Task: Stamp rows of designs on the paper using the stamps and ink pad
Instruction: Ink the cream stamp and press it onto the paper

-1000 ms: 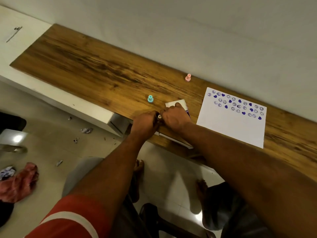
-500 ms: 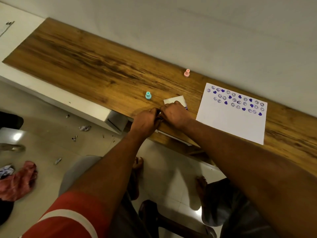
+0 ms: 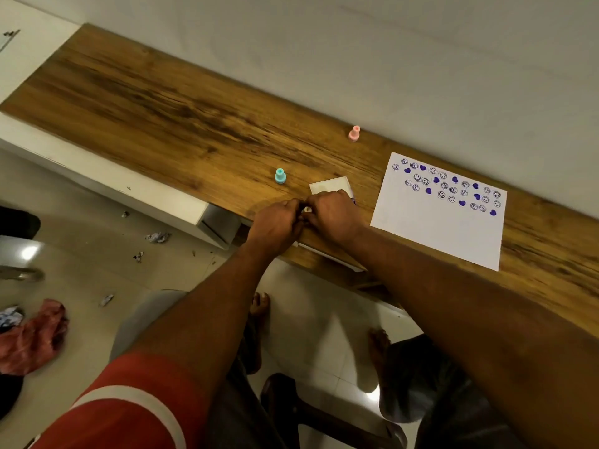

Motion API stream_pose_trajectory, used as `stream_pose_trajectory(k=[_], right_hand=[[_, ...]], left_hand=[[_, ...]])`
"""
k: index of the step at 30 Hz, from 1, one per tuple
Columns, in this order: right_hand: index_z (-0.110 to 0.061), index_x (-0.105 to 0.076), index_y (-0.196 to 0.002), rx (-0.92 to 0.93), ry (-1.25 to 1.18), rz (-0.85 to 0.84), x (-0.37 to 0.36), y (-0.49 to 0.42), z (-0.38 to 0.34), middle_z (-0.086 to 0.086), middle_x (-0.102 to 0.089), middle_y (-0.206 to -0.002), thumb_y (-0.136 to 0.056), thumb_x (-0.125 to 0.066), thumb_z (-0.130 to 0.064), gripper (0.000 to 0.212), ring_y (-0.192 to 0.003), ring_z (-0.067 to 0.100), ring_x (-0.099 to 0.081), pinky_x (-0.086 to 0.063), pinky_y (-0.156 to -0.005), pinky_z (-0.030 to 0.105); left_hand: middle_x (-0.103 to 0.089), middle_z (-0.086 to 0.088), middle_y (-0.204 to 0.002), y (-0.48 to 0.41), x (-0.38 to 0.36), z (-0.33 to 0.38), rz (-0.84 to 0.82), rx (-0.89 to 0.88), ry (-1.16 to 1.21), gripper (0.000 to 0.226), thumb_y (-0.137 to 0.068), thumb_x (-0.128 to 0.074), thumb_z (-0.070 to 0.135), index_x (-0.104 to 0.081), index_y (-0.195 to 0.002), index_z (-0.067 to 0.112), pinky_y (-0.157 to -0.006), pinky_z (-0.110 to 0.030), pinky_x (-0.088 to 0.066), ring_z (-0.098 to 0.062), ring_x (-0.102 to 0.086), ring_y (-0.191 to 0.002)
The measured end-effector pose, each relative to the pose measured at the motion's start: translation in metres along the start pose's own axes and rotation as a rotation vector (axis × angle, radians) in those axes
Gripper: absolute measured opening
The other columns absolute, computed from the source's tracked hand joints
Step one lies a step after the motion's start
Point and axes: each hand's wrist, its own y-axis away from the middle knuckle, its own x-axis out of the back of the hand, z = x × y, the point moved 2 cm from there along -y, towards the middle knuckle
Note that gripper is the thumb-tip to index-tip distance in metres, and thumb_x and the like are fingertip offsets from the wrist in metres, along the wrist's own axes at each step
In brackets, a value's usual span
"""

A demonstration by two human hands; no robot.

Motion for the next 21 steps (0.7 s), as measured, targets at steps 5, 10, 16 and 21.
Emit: stream_pose_trajectory(k=[5,10,16,21], right_hand=[[-0.016,-0.067,-0.123,0.109,0.049,-0.034,0.006,-0.001,0.002,0.009,-0.072,-0.122,-0.105,-0.053,-0.031,0.028,-0.112,0.029,-0.065,-0.044,-0.099,0.042],[-0.018,-0.064,-0.128,0.28,0.123,-0.062,0.012,0.0,0.007,0.006,-0.067,-0.128,-0.103,-0.053,-0.024,0.028,-0.122,0.027,-0.059,-0.039,-0.108,0.045],[-0.016,-0.068,-0.13,0.152,-0.057,0.072,0.023,0.007,0.019,0.007,-0.07,-0.127,-0.101,-0.06,-0.024,0.03,-0.117,0.026,-0.064,-0.047,-0.1,0.036],[-0.015,-0.067,-0.131,-0.124,-0.24,0.15,0.025,0.035,0.054,0.008,-0.069,-0.129,-0.101,-0.063,-0.037,0.037,-0.115,0.026,-0.066,-0.05,-0.09,0.028]], left_hand=[[-0.069,-0.005,-0.104,-0.001,-0.001,0.0,-0.019,0.017,-0.003,0.027,-0.102,-0.057,0.038,-0.061,-0.12,0.017,-0.07,-0.032,-0.042,-0.022,-0.063,-0.089],[-0.07,-0.007,-0.107,-0.002,0.0,0.0,-0.036,0.005,0.04,0.028,-0.103,-0.057,0.04,-0.061,-0.119,0.016,-0.075,-0.032,-0.043,-0.022,-0.063,-0.093],[-0.071,-0.004,-0.107,-0.002,0.003,0.002,-0.035,0.024,0.076,0.034,-0.101,-0.062,0.045,-0.061,-0.125,0.02,-0.071,-0.032,-0.038,-0.022,-0.064,-0.093],[-0.062,0.009,-0.09,0.0,0.007,0.005,-0.063,0.113,0.142,0.038,-0.098,-0.065,0.044,-0.059,-0.132,0.028,-0.067,-0.032,-0.034,-0.019,-0.063,-0.089]])
